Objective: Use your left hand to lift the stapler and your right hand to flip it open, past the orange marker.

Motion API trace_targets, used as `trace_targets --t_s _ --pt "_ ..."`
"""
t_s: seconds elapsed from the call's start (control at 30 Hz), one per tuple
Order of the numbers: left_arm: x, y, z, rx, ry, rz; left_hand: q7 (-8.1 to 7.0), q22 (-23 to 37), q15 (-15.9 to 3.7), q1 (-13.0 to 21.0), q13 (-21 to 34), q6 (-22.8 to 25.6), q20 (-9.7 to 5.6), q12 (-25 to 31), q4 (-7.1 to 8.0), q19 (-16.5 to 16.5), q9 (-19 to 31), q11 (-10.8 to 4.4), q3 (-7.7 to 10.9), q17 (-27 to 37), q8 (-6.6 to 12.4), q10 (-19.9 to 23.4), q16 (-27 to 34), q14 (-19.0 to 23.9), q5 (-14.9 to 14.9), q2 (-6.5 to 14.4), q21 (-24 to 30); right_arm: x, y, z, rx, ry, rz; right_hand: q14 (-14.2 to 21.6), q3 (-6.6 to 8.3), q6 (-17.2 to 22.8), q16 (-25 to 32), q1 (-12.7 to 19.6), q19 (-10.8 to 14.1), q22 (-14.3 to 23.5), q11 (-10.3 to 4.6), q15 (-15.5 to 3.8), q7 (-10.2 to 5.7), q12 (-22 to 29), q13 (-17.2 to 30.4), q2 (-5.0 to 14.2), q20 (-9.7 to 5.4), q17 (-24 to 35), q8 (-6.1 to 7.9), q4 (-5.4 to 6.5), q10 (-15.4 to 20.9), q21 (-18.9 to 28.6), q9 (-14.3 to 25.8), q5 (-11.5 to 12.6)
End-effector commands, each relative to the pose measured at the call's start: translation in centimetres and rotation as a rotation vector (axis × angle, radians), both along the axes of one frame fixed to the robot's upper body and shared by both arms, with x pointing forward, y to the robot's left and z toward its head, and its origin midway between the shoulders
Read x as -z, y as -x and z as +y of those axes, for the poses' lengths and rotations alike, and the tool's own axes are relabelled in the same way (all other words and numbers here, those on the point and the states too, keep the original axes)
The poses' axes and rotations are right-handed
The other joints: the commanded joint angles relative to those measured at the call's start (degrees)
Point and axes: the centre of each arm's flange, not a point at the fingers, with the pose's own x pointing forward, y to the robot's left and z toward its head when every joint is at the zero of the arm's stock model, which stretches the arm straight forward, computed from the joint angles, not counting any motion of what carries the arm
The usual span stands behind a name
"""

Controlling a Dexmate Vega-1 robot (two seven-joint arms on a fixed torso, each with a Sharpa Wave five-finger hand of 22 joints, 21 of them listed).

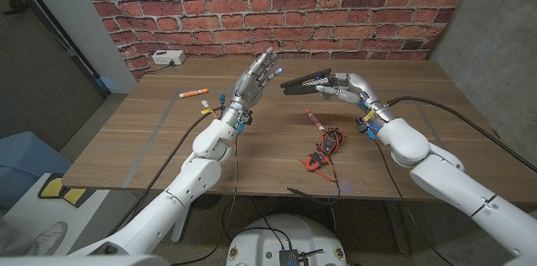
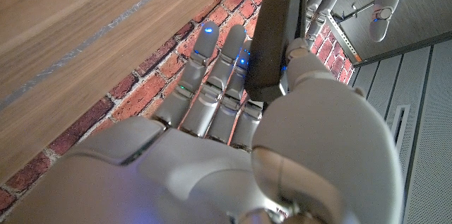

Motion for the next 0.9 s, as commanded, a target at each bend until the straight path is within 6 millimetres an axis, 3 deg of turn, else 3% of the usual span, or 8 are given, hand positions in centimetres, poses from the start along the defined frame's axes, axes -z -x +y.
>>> trace_targets --t_s 0.03,0.13,0.2,0.27,0.43,0.5,0.6,0.9 --pt "-0.5 0.9 -0.3 -0.077 -0.067 -0.024 0.01 0.2 0.48 0.6 -0.1 -0.2 0.41 0.3 -0.43 0.4 0.0 -0.06 0.36 0.1 0.12 0.2 0.6 0.5 0.3 0.2 -0.3 -0.4 0.3 0.5 0.004 0.053 -0.046 -0.2 0.33 0.4 -0.1 8.4 -0.5 0.0 -0.90 -4.32 -0.26 -0.1 6.7 7.69 -8.37 0.2 0.39 0.15 1.4 0.4 0.1 0.4" --pt "-0.6 0.9 -0.5 -0.073 -0.077 -0.029 -0.05 0.2 0.41 0.6 -0.1 0.0 0.42 0.5 -0.52 0.5 0.0 -0.28 0.36 0.1 0.28 0.5 0.7 0.6 0.3 0.1 -0.4 -0.5 0.4 0.7 0.016 0.073 -0.056 -0.2 0.34 0.4 -0.1 8.4 -0.6 0.0 -0.92 -4.35 -0.24 -0.2 6.8 7.69 -8.38 0.2 0.39 0.15 1.4 0.6 0.0 0.4" --pt "-0.9 0.9 -0.5 -0.089 -0.097 -0.039 -0.40 0.2 -2.12 1.5 -0.1 3.6 -0.09 2.4 -1.31 2.2 -0.4 -2.19 1.87 0.6 2.00 4.7 2.6 5.5 0.6 2.2 -0.8 -0.4 0.4 0.9 0.018 0.093 -0.062 -0.2 0.34 0.4 -0.1 8.4 -0.7 0.0 -0.85 -4.35 -0.24 -0.2 6.9 7.72 -8.38 0.2 0.39 0.17 1.3 0.7 0.0 0.4" --pt "-1.2 1.1 -0.4 -0.117 -0.122 -0.050 -0.27 0.3 -3.05 1.5 0.0 4.7 -0.25 3.0 -1.52 3.3 -0.5 -2.69 2.32 1.0 2.37 6.0 3.4 7.5 0.7 2.7 -0.8 -0.5 0.5 1.0 0.031 0.116 -0.077 -0.2 0.33 0.4 -0.2 8.4 -0.7 0.0 -0.88 -4.33 -0.23 -0.3 7.0 7.69 -8.38 0.2 0.38 0.16 1.3 0.7 0.0 0.4" --pt "-1.7 1.4 -0.3 -0.161 -0.178 -0.083 0.20 0.3 -2.39 1.4 0.1 4.9 -0.35 2.8 -2.02 3.2 -0.6 -1.87 2.09 1.1 2.36 5.4 2.8 6.2 0.6 1.7 -1.3 -0.6 0.7 1.1 0.022 0.125 -0.101 -0.3 0.34 0.4 -0.3 8.4 -1.0 0.0 -0.95 -4.33 -0.17 -0.4 7.0 7.69 -8.38 0.2 0.40 0.15 1.3 1.0 0.0 0.4" --pt "-1.8 1.4 -0.3 -0.162 -0.187 -0.090 0.28 0.3 -2.37 1.3 0.1 5.1 -0.24 2.9 -2.09 2.8 -0.6 -1.98 1.98 1.1 2.41 5.4 2.6 5.9 0.6 1.5 -1.5 -0.6 0.6 1.1 0.017 0.129 -0.104 -0.3 0.35 0.5 -0.3 8.3 -1.1 -0.1 -0.98 -4.32 -0.25 -0.4 7.0 7.74 -8.39 0.2 0.41 0.19 1.3 1.0 -0.1 0.4" --pt "-1.9 1.4 -0.2 -0.162 -0.208 -0.107 -0.26 0.3 -2.15 1.1 0.1 6.1 -0.25 3.2 -2.43 2.5 -0.6 -3.58 1.78 1.1 2.68 6.4 2.3 5.3 0.5 0.7 -2.0 -0.7 0.6 1.1 0.016 0.142 -0.117 -0.2 0.35 0.5 -0.3 8.4 -1.2 -0.1 -0.94 -4.35 -0.42 -0.4 7.1 7.75 -8.38 0.2 0.42 0.18 1.3 1.2 -0.1 0.4" --pt "-2.2 1.5 0.1 -0.165 -0.274 -0.152 -1.00 0.2 -1.59 0.5 0.1 6.6 0.96 2.4 -3.05 -0.8 -0.7 -3.25 0.99 1.0 2.56 4.5 1.0 1.7 0.1 -1.5 -4.4 -1.1 -0.1 1.1 -0.002 0.178 -0.123 -0.3 0.30 0.4 -0.4 8.3 -1.6 -0.1 -1.29 -4.30 -0.54 -0.6 7.2 7.72 -8.38 0.2 0.39 0.24 1.3 1.6 -0.1 0.4"
